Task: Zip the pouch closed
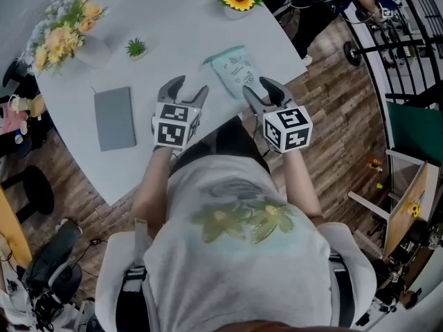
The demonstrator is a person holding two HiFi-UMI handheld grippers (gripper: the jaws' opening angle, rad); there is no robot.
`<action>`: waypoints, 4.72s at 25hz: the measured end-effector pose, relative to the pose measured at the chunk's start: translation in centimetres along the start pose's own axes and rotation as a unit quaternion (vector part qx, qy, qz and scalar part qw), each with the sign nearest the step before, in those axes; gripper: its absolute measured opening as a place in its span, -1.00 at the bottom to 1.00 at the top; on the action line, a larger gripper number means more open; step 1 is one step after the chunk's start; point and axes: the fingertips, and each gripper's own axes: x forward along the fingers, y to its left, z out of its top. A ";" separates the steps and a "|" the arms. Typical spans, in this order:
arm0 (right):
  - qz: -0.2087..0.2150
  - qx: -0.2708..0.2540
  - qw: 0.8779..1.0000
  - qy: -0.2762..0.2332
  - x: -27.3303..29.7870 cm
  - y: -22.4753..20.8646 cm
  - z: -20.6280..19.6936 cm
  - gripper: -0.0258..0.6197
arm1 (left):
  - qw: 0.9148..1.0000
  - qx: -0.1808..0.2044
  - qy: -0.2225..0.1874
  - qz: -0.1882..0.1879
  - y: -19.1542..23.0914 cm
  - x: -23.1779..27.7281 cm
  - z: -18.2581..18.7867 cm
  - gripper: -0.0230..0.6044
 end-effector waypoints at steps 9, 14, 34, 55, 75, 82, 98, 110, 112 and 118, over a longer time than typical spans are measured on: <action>0.049 -0.030 0.998 0.030 4.3 -2.1 1.0 -0.25 | 0.999 -0.008 0.047 0.011 0.1 3.6 -0.7 -0.11; 0.087 -0.060 0.993 0.047 7.4 -3.2 2.1 -0.25 | 0.996 -0.042 0.076 0.031 1.8 6.2 -1.7 -0.11; 0.189 -0.132 0.967 0.107 13.8 -6.2 1.9 -0.25 | 0.977 -0.081 0.190 0.058 3.4 14.1 -5.3 -0.20; 0.331 -0.254 0.897 0.143 20.1 -3.6 0.9 -0.25 | 0.961 -0.068 0.242 0.114 4.9 15.7 -7.0 -0.84; 0.439 -0.521 0.717 0.148 24.8 1.7 -5.2 -0.27 | 0.955 -0.056 0.258 0.132 5.3 15.9 -6.9 -0.84; 0.472 -0.626 0.611 0.107 23.7 2.7 -6.3 -0.50 | 0.954 -0.038 0.267 0.131 5.4 16.0 -7.0 -0.84; 0.496 -0.680 0.523 0.135 23.1 2.9 -7.5 -0.82 | 0.956 -0.031 0.268 0.118 5.3 15.8 -6.8 -0.84; 0.502 -0.656 0.542 0.152 23.1 2.6 -7.4 -0.86 | 0.953 -0.101 0.246 0.143 5.6 15.9 -7.1 -0.84; 0.501 -0.657 0.542 0.151 23.1 2.4 -7.4 -0.86 | 0.952 -0.120 0.243 0.140 5.7 16.0 -7.2 -0.84; 0.497 -0.654 0.553 0.139 22.9 2.2 -7.2 -0.86 | 0.948 -0.141 0.242 0.153 5.8 16.1 -7.0 -0.84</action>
